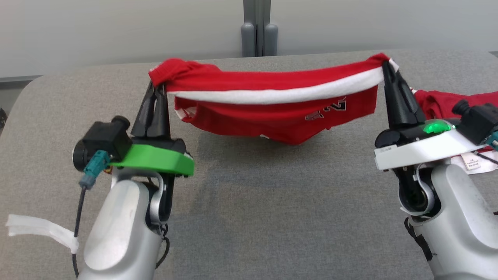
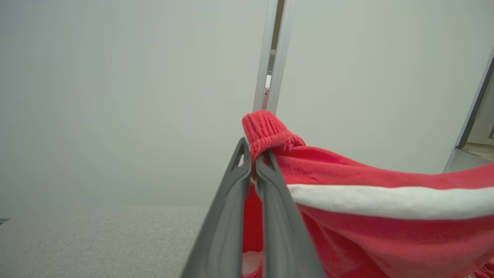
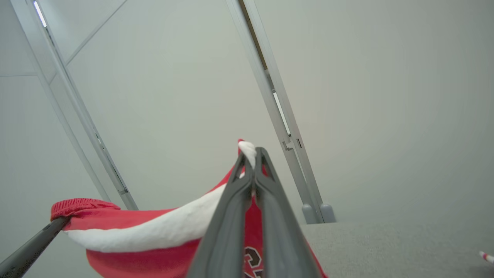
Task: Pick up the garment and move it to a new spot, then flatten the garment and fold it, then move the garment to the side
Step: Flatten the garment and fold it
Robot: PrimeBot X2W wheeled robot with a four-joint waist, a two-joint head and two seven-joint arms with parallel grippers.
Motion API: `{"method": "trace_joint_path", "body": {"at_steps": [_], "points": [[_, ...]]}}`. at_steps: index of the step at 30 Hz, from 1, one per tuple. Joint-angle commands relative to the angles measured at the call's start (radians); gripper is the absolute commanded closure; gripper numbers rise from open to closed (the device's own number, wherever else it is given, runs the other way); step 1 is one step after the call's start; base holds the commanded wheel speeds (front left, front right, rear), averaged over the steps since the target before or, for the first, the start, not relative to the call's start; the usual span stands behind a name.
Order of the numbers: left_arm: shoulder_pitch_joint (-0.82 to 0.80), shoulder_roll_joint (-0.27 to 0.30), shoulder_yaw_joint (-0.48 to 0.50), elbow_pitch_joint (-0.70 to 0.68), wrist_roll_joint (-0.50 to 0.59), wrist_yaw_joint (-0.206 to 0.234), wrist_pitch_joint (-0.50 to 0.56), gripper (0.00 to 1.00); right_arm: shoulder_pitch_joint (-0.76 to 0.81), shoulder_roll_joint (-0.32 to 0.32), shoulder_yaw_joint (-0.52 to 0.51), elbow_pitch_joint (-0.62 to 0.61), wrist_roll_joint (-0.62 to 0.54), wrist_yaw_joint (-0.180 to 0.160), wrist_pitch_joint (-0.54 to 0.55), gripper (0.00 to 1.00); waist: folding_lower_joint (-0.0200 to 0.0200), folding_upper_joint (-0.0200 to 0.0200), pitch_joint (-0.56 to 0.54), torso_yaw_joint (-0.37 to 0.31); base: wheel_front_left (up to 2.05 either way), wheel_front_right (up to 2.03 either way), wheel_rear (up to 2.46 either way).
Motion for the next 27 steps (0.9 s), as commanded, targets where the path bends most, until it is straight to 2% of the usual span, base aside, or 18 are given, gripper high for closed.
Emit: {"method": "trace_joint_path", "body": {"at_steps": [1,3,5,12,17,22,27], "points": [[-0.028,0.007,0.008,-0.018,-0.008,-0.003,0.012,1.00,-0.015,0.003,-0.013,-0.024,-0.014,0.000,0.006,1.00,0.0000,0.0000,-0.023,-0.008,0.00,0.00,0.00],[-0.062,0.007,0.018,-0.062,-0.023,0.004,0.041,0.96,-0.034,0.015,-0.039,-0.071,-0.031,0.000,0.021,1.00,0.0000,0.0000,-0.035,-0.009,0.00,0.00,0.00],[-0.084,0.008,0.028,-0.107,-0.034,0.015,0.068,1.00,-0.045,0.024,-0.063,-0.117,-0.054,0.000,0.034,1.00,0.0000,0.0000,-0.042,-0.009,0.00,0.00,0.00],[-0.065,0.004,0.041,-0.258,-0.093,0.056,0.164,1.00,-0.009,0.078,-0.128,-0.238,-0.115,0.000,0.097,1.00,0.0000,0.0000,-0.044,-0.007,0.00,0.00,0.00],[-0.063,0.014,0.049,-0.316,-0.100,0.077,0.210,1.00,-0.006,0.104,-0.155,-0.284,-0.140,0.000,0.146,1.00,0.0000,0.0000,0.000,-0.012,0.00,0.00,0.00],[-0.151,0.040,0.060,-0.300,-0.114,0.070,0.271,1.00,-0.094,0.118,-0.167,-0.270,-0.130,0.000,0.206,1.00,0.0000,0.0000,0.087,-0.023,0.00,0.00,0.00],[-0.343,0.079,0.090,-0.191,-0.129,0.045,0.334,1.00,-0.291,0.117,-0.160,-0.173,-0.107,0.000,0.242,1.00,0.0000,0.0000,0.242,-0.046,0.00,0.00,0.00]]}}
